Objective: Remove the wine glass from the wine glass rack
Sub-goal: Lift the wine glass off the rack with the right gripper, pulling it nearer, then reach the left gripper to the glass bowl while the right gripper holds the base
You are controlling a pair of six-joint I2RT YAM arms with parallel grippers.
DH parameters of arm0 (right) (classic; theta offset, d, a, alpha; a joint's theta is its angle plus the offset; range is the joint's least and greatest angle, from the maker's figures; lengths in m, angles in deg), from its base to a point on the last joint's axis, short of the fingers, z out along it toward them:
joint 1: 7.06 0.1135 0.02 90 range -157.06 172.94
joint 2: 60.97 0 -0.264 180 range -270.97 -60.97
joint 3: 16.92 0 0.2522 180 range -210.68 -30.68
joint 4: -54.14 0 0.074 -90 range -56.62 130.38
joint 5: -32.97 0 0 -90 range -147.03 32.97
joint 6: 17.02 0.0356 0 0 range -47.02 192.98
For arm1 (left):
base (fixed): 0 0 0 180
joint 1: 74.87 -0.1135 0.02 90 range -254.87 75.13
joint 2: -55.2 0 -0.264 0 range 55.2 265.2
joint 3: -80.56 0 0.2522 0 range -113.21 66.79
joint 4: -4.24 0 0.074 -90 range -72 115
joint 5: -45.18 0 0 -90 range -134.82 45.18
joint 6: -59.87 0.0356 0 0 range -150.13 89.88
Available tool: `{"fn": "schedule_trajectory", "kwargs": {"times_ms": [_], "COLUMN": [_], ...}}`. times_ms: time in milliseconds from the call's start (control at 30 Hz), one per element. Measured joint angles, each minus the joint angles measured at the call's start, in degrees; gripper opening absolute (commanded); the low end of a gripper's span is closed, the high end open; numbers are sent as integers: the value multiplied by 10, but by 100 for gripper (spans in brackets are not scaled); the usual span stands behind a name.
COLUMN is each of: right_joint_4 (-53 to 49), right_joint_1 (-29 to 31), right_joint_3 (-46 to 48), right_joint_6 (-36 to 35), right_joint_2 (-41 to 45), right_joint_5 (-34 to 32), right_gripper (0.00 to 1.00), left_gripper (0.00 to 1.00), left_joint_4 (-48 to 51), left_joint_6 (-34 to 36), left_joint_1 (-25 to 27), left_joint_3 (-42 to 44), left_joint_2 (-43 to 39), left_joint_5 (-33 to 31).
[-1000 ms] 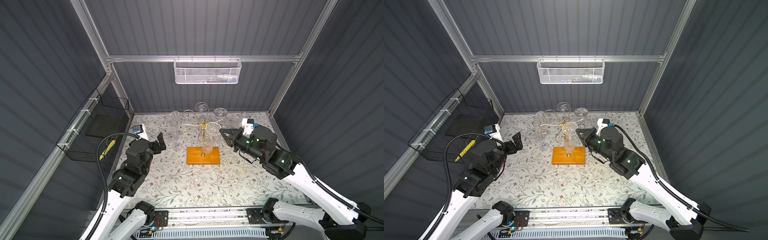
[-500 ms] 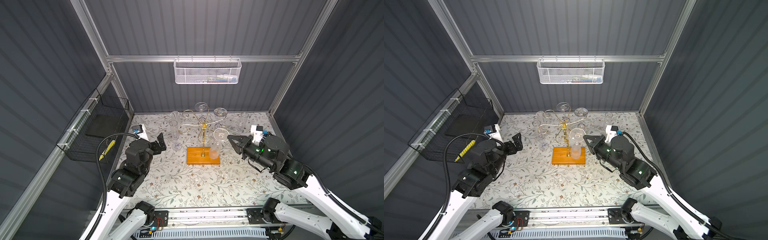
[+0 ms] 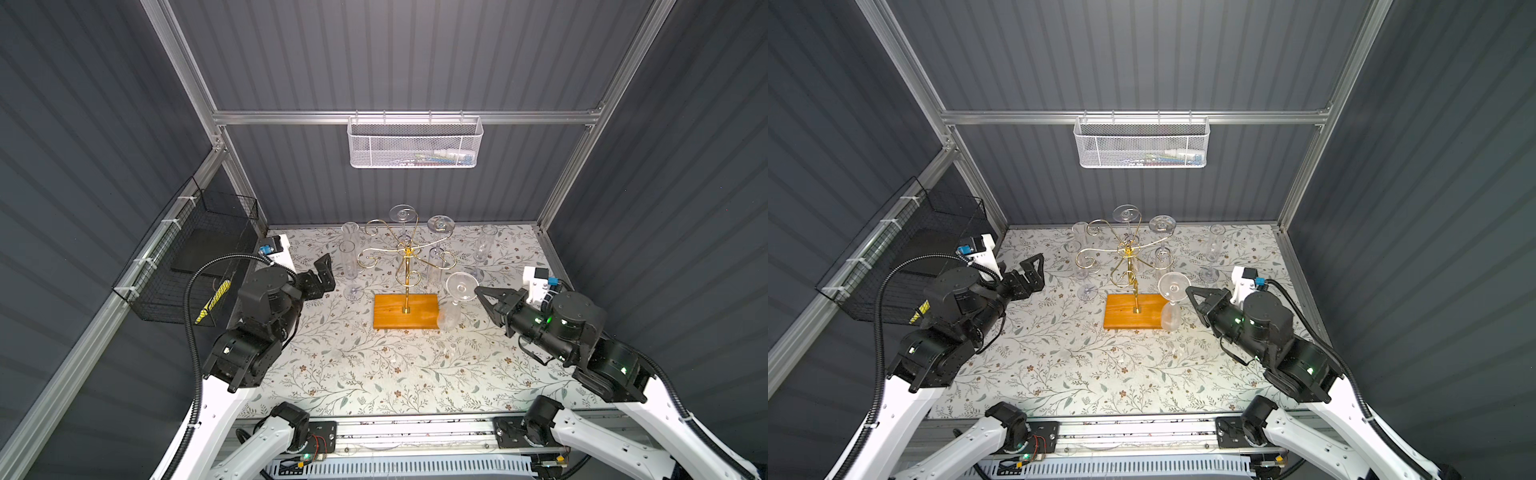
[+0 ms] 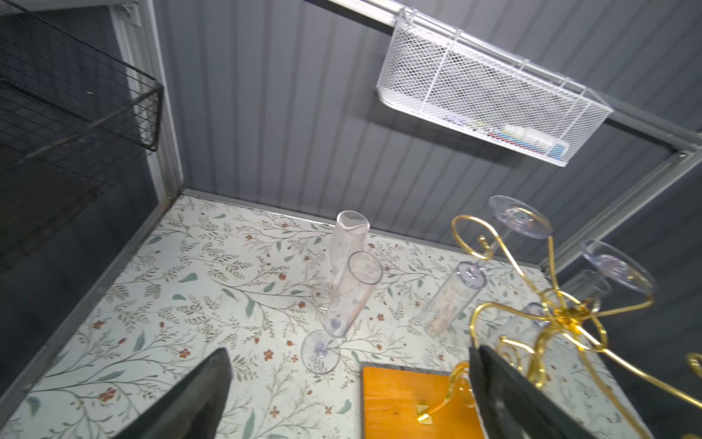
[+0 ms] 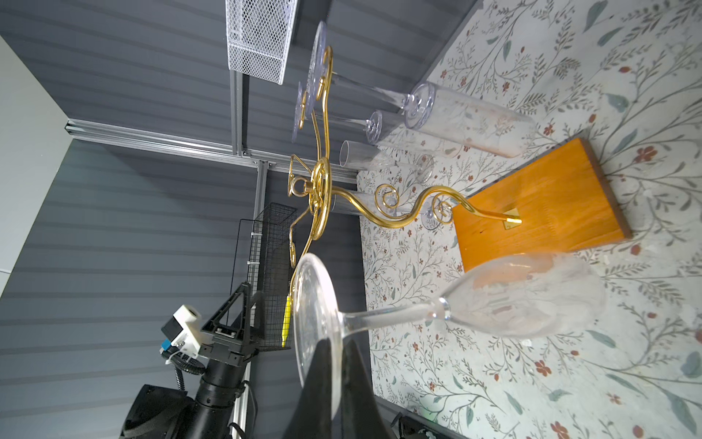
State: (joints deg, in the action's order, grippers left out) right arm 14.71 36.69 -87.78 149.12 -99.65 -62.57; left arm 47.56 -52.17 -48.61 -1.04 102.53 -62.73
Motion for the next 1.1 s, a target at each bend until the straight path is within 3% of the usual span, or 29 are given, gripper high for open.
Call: {"fn": "schedule_trajectory", "kwargs": {"times_ms": [333,633,933,1100], "right_joint_4": [-48,-55,-31,-8], "right_joint_1": [-52,-106,-123,-127], "right_joint_3": [-33,-75,-80,-80], "right_joint_6": [-63,-144,-205,-237], "right_joint_2": [18,22,10,7], "right_joint_5": [5,42,89,111], "right_gripper": [0,0,0,0], "left_gripper": [100,100,100,100], "left_joint_4": [-26,-117,-210,-240], "left_joint_6": [-47,-206,-370,-426], "left_joint_1": [0,0,13,54], "left_joint_3": [-98,-106,-106,-106], "left_joint_2": [83,150,180,200], "left_joint_5": [195,372,456,475]}}
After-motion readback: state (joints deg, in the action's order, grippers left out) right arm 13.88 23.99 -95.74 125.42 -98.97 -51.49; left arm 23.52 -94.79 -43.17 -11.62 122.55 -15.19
